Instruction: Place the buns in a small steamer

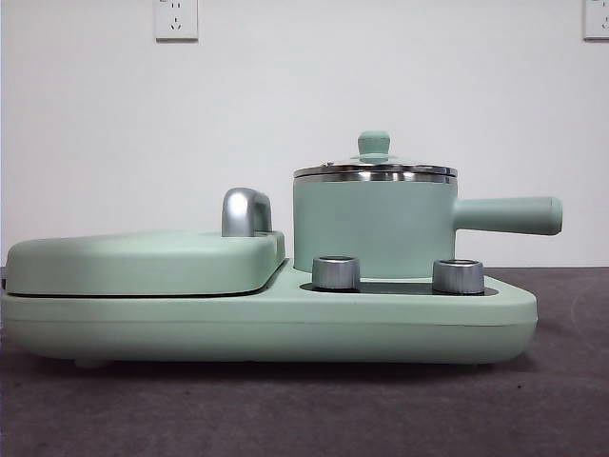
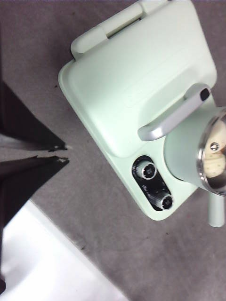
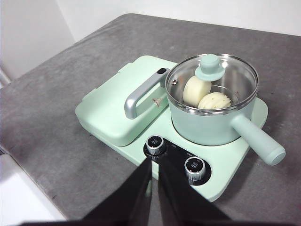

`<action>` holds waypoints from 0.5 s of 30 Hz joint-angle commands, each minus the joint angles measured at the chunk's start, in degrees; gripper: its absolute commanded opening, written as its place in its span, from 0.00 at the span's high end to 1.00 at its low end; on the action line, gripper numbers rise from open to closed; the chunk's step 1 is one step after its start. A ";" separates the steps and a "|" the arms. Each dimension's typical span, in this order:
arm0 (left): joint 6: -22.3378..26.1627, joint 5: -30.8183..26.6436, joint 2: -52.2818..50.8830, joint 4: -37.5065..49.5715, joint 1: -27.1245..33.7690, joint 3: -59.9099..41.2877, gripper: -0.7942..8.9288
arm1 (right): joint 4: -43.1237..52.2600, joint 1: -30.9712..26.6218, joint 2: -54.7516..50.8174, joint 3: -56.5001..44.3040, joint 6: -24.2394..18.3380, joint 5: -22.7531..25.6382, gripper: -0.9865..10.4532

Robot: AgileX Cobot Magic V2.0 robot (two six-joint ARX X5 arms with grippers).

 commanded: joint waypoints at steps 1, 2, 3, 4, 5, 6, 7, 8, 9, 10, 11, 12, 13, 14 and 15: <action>-0.20 -0.07 -0.74 1.22 2.82 -0.70 0.90 | 0.79 0.52 0.15 0.46 -0.63 -0.02 0.90; -0.20 0.28 -1.55 2.71 4.92 -2.05 0.90 | 0.81 0.52 0.15 0.46 -0.63 -0.02 0.90; 0.24 0.85 -2.45 4.70 7.04 -3.87 0.90 | 0.81 0.55 0.15 0.46 -0.63 -0.02 0.90; 1.99 0.79 -3.85 8.13 9.49 -6.27 0.90 | 0.81 0.55 0.15 0.46 -0.63 -0.02 0.90; 3.58 0.79 -5.31 11.19 11.76 -8.68 0.90 | 0.81 0.55 0.15 0.48 -0.63 -0.02 0.90; 5.97 0.72 -7.19 14.78 14.49 -11.61 0.90 | 0.83 0.55 0.15 0.48 -0.63 0.00 0.90; 7.10 0.74 -9.46 18.43 17.40 -14.80 0.90 | 0.83 0.55 0.15 0.48 -0.63 0.00 0.90; 7.76 0.74 -11.45 21.31 19.82 -17.66 0.90 | 0.83 0.55 0.15 0.48 -0.63 -0.02 0.90; 8.74 0.74 -13.75 24.65 22.47 -21.07 0.90 | 0.83 0.55 0.15 0.48 -0.66 -0.02 0.90; 9.05 0.74 -15.98 28.70 24.92 -24.70 0.90 | 0.83 0.55 0.15 0.48 -0.66 -0.02 0.90; 8.72 0.74 -17.92 32.72 26.82 -28.13 0.90 | 0.83 0.55 0.15 0.48 -0.63 -0.02 0.90; 7.96 0.74 -20.00 37.44 28.74 -32.20 0.90 | 0.83 0.55 0.15 0.48 -0.66 -0.02 0.90; 7.45 0.74 -22.05 41.72 30.45 -36.09 0.90 | 0.83 0.55 0.15 0.48 -0.63 -0.02 0.90; 7.32 0.76 -23.76 45.22 31.76 -39.41 0.90 | 0.85 0.55 0.15 0.48 -0.66 -0.02 0.90; 7.30 0.74 -25.66 49.03 33.03 -43.25 0.90 | 0.85 0.55 0.15 0.48 -0.66 -0.02 0.90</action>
